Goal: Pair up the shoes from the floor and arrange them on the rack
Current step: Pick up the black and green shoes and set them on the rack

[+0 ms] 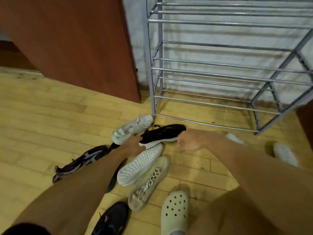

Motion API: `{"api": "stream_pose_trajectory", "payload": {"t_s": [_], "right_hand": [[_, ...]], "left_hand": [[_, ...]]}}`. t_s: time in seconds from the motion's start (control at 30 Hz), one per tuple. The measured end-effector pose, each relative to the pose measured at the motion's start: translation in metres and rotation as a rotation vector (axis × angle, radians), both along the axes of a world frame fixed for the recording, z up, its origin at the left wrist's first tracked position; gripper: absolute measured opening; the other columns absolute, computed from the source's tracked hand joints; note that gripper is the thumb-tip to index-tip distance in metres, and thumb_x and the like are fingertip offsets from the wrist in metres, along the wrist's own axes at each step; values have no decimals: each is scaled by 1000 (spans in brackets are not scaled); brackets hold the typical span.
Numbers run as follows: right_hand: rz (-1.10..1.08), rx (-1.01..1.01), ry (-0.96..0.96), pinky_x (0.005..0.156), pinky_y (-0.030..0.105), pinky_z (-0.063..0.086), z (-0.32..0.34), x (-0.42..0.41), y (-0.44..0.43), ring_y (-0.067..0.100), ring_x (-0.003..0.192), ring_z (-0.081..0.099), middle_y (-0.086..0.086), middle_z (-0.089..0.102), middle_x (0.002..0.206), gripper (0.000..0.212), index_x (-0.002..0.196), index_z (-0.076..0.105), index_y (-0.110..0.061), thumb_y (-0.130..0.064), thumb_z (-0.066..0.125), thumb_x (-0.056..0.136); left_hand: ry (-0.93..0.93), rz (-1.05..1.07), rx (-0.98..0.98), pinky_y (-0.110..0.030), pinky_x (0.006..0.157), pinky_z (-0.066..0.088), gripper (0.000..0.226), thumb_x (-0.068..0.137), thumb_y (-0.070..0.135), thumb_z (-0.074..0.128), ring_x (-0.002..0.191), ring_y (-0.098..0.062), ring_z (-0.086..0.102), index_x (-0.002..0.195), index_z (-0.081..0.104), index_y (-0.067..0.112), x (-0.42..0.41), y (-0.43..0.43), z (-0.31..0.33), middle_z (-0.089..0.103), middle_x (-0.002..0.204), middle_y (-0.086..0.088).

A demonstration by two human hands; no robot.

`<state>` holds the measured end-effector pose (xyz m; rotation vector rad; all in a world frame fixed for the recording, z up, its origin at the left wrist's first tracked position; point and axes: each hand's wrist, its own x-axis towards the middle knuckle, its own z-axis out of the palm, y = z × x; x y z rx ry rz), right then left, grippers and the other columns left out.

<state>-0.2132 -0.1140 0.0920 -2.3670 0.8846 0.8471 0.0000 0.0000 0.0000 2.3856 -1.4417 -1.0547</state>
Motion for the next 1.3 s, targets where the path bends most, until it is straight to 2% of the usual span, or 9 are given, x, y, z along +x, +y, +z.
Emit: {"api": "stream_pose_trajectory", "payload": {"t_s": [0.1,0.3,0.6,0.7,0.8,0.97,1.07,1.2,1.3], "right_hand": [[-30,4,25,98,41,49,-32,6,-8,28,113,59,11,62,125,40,124,61,-9,-33,52,94],[-57,110,50,101,37,45,-92,0,-40,27,119,55,9,57,133,42,129,57,-7,-32,50,97],[-196,234,53,88,30,43,-130,-23,-66,25,119,54,8,57,133,41,131,56,-8,-30,49,98],[-240,251,68,95,35,45,-130,-26,-67,25,120,53,9,55,134,40,129,57,-8,-29,51,96],[-222,227,86,98,34,44,-114,-22,-62,25,123,51,7,53,136,40,130,57,-8,-29,50,97],[-224,111,20,65,27,42,-66,-18,-52,23,90,57,14,63,106,24,106,65,-2,-18,51,95],[-251,-26,13,74,31,44,-20,-28,-44,22,90,55,5,61,108,24,108,63,-15,-29,51,92],[-251,-93,59,67,30,41,30,-53,-29,22,75,49,2,51,79,30,70,47,-12,-28,50,95],[-301,-86,11,70,30,40,59,-74,-14,25,81,56,6,57,92,35,79,55,-10,-40,48,97]], "left_hand": [[7,62,44,-27,80,38,61,88,25,58,121,-28,49,141,36,4,6,-14,-21,47,139,-16],[-32,136,162,-44,97,44,58,87,31,52,123,-35,45,136,39,2,19,-63,-63,45,137,-19],[-81,287,274,-40,100,44,55,92,31,57,121,-33,51,133,44,-2,20,-104,-105,54,131,-20],[95,397,329,-37,82,50,47,86,24,65,99,-31,59,122,53,-4,21,-105,-98,60,108,-17],[226,434,406,-30,54,46,20,82,14,65,58,-23,53,95,59,1,13,-100,-74,55,72,-14],[452,541,380,-37,62,53,19,81,6,69,66,-27,56,88,54,-4,-31,-68,-36,54,89,-17],[518,553,318,-34,52,51,20,81,4,69,55,-27,52,90,55,-6,-52,-48,-10,52,81,-16],[573,561,229,-31,49,51,15,82,2,68,59,-26,55,91,58,-4,-74,-29,36,55,81,-15],[633,533,126,-35,57,55,15,82,3,69,72,-28,61,94,62,-4,-90,-25,75,62,91,-16]]}}
